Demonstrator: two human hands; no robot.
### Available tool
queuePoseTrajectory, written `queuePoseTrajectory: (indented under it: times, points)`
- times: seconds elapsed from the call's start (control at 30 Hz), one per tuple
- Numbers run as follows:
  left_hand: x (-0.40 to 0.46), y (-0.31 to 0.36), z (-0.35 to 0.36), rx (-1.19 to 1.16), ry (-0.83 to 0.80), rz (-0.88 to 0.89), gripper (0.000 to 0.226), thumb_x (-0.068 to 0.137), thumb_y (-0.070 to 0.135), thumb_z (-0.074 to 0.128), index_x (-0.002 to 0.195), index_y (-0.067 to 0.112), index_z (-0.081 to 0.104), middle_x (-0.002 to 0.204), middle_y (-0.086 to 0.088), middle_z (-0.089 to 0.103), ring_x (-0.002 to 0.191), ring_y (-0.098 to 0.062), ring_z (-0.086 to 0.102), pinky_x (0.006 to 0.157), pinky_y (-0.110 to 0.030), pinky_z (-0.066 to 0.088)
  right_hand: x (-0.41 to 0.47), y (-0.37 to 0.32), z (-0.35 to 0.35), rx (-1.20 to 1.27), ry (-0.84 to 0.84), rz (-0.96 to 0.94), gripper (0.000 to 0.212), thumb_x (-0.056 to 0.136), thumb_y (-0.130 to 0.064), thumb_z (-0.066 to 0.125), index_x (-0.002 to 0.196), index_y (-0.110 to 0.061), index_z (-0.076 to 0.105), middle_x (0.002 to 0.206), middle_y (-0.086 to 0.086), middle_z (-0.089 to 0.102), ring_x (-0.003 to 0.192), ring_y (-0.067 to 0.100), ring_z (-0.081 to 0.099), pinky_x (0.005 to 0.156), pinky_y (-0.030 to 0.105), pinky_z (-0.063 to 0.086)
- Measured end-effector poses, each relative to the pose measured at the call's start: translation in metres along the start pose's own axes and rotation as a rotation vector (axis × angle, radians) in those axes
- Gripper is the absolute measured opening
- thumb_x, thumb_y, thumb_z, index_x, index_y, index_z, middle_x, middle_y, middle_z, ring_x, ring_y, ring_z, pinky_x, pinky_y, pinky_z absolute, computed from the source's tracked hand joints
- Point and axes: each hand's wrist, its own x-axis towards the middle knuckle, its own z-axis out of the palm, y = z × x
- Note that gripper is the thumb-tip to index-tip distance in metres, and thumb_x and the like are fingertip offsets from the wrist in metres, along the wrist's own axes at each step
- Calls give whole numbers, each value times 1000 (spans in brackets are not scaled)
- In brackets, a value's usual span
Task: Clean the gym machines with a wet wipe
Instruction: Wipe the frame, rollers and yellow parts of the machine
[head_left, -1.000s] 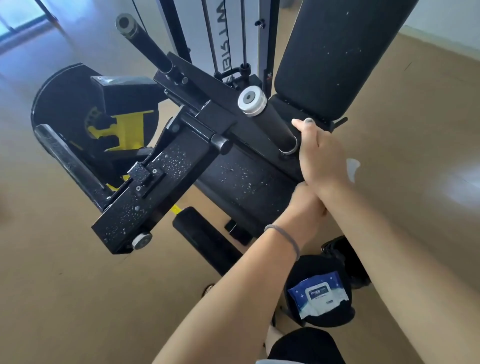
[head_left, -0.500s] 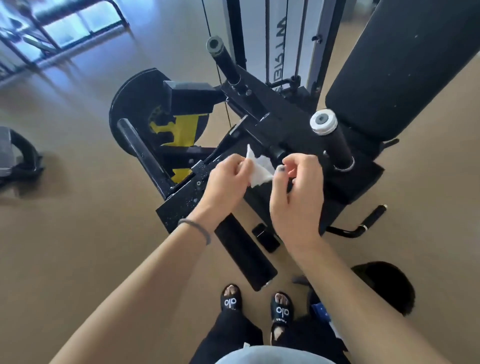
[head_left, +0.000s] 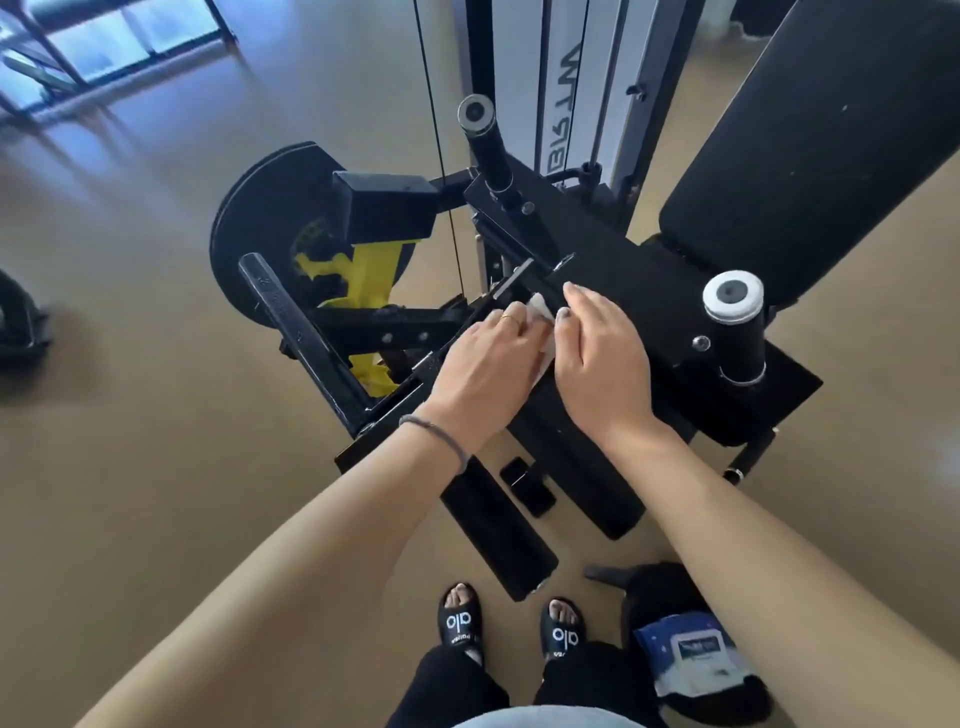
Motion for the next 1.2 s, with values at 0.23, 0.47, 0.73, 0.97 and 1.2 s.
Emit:
queuePoseTrajectory:
  times: [0.23,0.47,0.73,0.97,1.2]
  points:
    - [-41,-29,-7,134,-75,172,60,79,-4,69,138,1,57,144,-13,56,131,-23,56,111,-34,42,-2,0,9,-61,28,12,58,103,-34,24,140,-5,58,139,9,62,137,24,48,119,43,31]
    - [-35,-40,-16,183,-202,215,63,93,2,52,154,3,33,159,-16,34,146,-25,37,118,-39,37,0,0,15,-86,98,19,51,103,-27,29,135,-6,62,134,7,65,133,22,52,117,39,34]
    - [-70,-53,-25,99,-199,246,62,89,3,65,148,5,46,154,-12,44,144,-24,41,117,-40,38,-1,2,15,-108,129,2,53,103,-29,26,135,-7,63,134,5,66,133,21,53,115,35,37]
    - [-57,-49,-18,144,-159,310,64,94,6,54,155,10,33,160,-8,33,148,-21,33,122,-36,29,0,0,19,-179,183,2,48,104,-24,31,133,-7,65,130,6,68,128,21,57,111,32,40]
    - [-103,-60,-20,157,-227,563,55,90,4,49,145,9,51,155,-7,44,148,-24,33,121,-38,30,0,0,24,-212,242,-7,45,103,-21,33,131,-7,66,126,5,70,124,23,59,109,34,41]
